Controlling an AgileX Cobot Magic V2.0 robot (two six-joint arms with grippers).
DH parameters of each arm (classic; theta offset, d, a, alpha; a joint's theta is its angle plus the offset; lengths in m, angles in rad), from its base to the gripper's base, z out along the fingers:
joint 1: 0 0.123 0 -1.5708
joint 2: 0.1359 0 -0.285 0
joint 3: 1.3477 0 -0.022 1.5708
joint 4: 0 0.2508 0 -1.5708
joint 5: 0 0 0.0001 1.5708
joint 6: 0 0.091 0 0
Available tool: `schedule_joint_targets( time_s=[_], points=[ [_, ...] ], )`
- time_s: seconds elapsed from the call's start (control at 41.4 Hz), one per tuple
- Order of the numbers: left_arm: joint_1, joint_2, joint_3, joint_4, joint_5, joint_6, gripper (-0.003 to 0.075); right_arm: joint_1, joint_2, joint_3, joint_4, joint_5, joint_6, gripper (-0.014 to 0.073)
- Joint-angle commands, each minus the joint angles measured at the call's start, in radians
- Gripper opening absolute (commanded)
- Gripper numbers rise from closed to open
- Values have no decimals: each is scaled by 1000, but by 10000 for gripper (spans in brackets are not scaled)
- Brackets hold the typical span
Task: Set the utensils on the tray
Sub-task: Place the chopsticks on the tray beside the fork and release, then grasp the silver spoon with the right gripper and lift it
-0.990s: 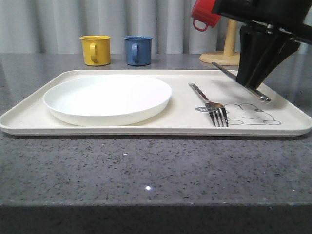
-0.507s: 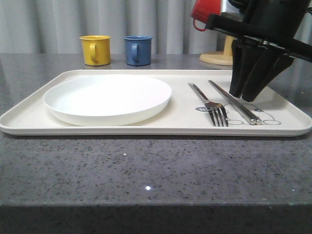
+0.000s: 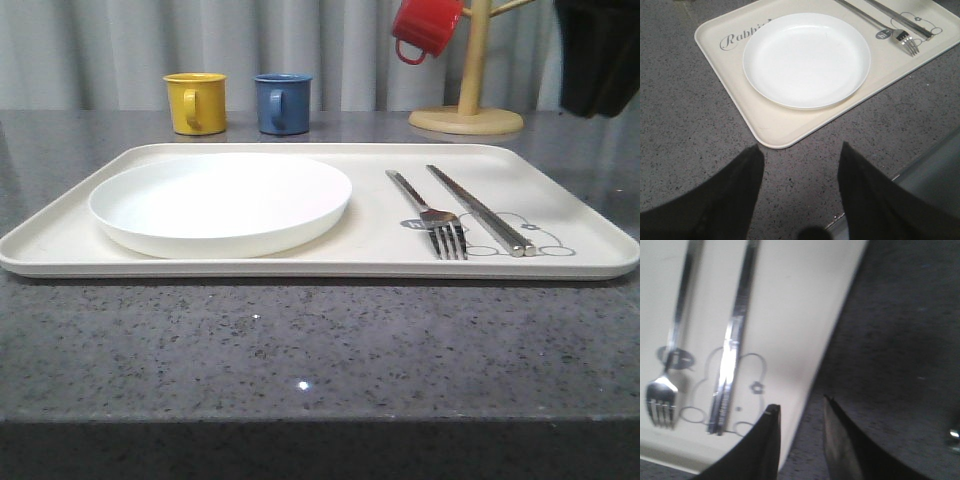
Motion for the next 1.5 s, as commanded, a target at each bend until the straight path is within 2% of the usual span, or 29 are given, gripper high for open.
schedule_joint_targets(
  time_s=[0.0, 0.242, 0.386, 0.845, 1.208, 1.329, 1.473],
  points=[
    [-7, 4, -24, -1, -71, -10, 356, -61, -67, -29, -91, 22, -13, 242],
    [-7, 4, -24, -1, -71, -10, 356, -260, -24, -28, -91, -3, -14, 242],
    [-7, 4, -24, -1, -71, -10, 356, -308, 26, -28, -90, -42, -14, 242],
    [-7, 4, -24, -1, -71, -10, 356, -318, 169, -28, -134, -142, -14, 242],
    [-7, 4, -24, -1, -71, -10, 356, -318, 199, -28, -133, -169, -14, 241],
    [-7, 4, -24, -1, -71, -10, 356, -318, 208, -28, -132, -163, -14, 176],
    [-7, 4, -24, -1, -71, -10, 356, -318, 216, -28, -129, -154, -14, 48]
  ],
)
